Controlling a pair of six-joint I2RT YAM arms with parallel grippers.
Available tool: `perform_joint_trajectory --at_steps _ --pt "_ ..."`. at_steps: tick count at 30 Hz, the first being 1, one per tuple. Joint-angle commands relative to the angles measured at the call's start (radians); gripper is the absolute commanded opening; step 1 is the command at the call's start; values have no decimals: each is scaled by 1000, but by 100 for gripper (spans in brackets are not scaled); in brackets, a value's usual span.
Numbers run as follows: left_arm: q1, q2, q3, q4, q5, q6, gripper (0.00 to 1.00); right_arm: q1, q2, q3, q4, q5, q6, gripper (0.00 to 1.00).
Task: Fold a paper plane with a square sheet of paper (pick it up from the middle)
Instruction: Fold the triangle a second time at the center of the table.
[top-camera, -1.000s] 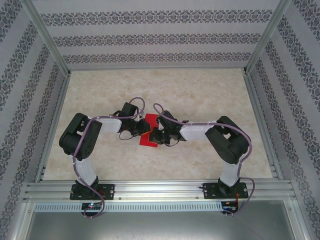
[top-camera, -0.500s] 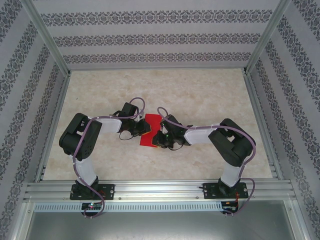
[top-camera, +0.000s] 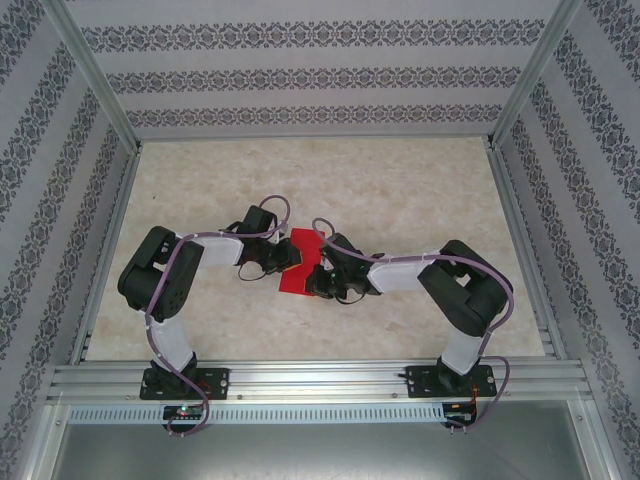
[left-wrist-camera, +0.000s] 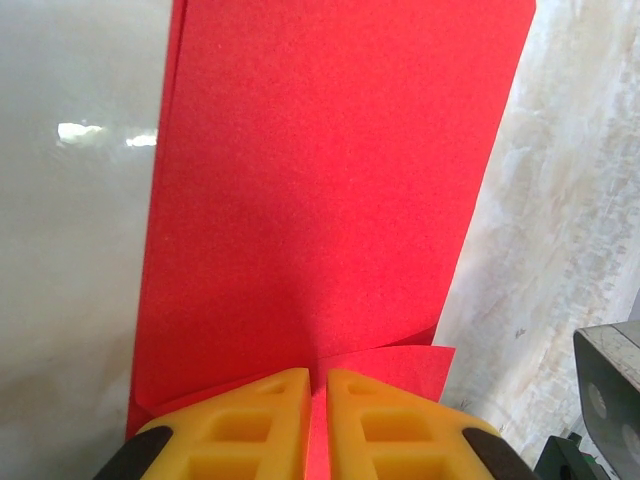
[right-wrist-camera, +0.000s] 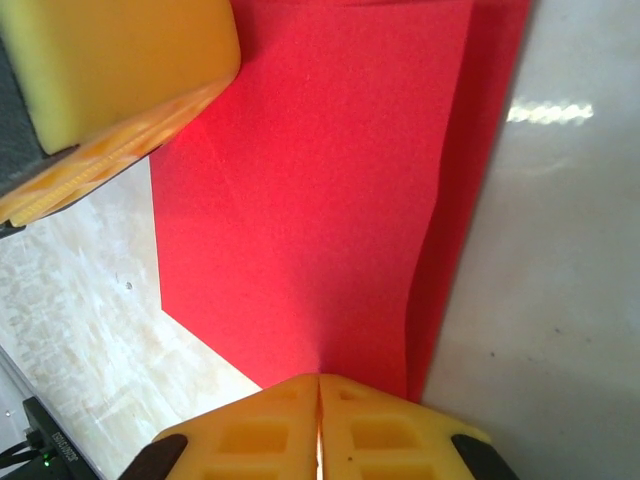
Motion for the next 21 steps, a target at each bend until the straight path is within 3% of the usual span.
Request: perform_joint_trajectory --at_steps 1,7,21 --pt "-8 21 -34 -111 -62 30 15 11 21 -72 -55 -10 23 9" --pt "-7 19 -35 -110 -62 31 15 12 -22 -137 100 -22 96 10" --pt "-7 17 -38 -105 -51 36 15 15 -152 -5 -56 43 26 10"
